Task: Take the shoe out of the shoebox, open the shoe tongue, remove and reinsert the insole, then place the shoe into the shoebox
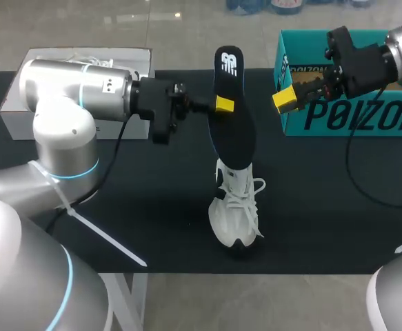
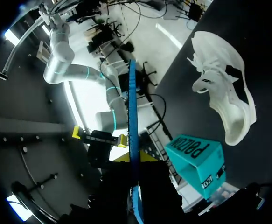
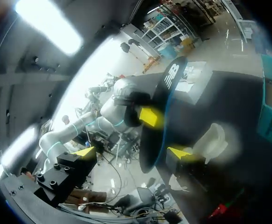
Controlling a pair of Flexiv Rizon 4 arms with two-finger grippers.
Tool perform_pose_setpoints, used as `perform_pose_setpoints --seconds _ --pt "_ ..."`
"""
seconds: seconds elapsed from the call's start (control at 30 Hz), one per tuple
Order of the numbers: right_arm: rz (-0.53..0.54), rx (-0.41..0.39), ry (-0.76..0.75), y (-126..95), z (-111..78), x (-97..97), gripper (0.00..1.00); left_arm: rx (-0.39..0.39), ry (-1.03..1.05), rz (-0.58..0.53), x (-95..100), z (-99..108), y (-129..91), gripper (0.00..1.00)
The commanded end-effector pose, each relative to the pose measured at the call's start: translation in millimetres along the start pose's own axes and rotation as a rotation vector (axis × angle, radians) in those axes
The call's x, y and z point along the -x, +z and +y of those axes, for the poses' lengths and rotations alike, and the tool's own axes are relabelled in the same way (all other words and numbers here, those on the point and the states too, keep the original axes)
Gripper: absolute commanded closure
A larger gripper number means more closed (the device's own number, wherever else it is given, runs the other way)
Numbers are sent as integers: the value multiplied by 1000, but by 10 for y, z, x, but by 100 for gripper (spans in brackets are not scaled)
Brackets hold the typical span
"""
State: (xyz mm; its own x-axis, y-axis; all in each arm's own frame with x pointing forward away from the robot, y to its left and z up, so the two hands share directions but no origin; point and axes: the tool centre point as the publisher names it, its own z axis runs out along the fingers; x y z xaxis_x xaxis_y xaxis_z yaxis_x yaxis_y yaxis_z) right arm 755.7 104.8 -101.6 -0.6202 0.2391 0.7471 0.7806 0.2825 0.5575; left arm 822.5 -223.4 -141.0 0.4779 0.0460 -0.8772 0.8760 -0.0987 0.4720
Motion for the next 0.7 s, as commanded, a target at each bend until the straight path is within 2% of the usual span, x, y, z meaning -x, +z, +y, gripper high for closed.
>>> perform_pose_setpoints --seconds 0.03,0.23,0.7 --pt "26 -4 -12 102 110 26 0 3 2 1 1 -7 11 100" --pt "8 -21 -35 207 209 104 0 3 2 1 1 -7 11 100" --pt "-3 -2 -6 381 179 386 0 3 2 1 1 -7 11 100"
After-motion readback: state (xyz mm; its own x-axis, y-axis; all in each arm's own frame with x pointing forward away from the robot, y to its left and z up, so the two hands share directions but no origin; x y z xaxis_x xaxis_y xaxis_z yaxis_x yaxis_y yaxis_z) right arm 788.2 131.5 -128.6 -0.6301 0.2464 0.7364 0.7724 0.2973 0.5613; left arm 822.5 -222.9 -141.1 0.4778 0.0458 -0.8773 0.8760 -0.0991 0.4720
